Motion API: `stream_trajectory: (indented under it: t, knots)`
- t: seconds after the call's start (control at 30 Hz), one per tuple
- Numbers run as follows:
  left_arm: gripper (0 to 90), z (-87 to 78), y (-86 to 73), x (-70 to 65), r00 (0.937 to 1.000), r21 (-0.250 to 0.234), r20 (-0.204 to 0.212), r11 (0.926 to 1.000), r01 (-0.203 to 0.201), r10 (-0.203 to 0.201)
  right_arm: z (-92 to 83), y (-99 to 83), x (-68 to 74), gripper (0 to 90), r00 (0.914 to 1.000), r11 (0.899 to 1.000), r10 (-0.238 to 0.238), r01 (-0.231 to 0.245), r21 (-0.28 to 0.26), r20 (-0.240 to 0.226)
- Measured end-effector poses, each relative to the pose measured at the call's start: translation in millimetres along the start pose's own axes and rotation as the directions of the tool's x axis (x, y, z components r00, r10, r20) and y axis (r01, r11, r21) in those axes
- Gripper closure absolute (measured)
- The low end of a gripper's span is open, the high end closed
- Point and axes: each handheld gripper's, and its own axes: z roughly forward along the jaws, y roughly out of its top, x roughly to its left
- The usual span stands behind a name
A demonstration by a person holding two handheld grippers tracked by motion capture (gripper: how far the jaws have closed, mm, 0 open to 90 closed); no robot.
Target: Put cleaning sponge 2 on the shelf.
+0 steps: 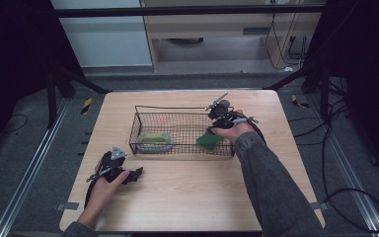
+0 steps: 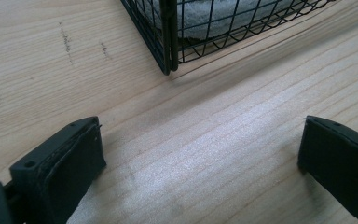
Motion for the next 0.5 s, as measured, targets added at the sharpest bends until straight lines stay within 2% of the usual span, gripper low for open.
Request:
stream_trajectory:
  t: [0.5]
  knots:
    - [0.0,0.7,0.6,0.2,1.0,-0.001,0.0,1.0,0.002,-0.002,-9.1,-2.2,0.2,57.6,0.9998,0.999,0.021,-0.021,-0.036,0.005]
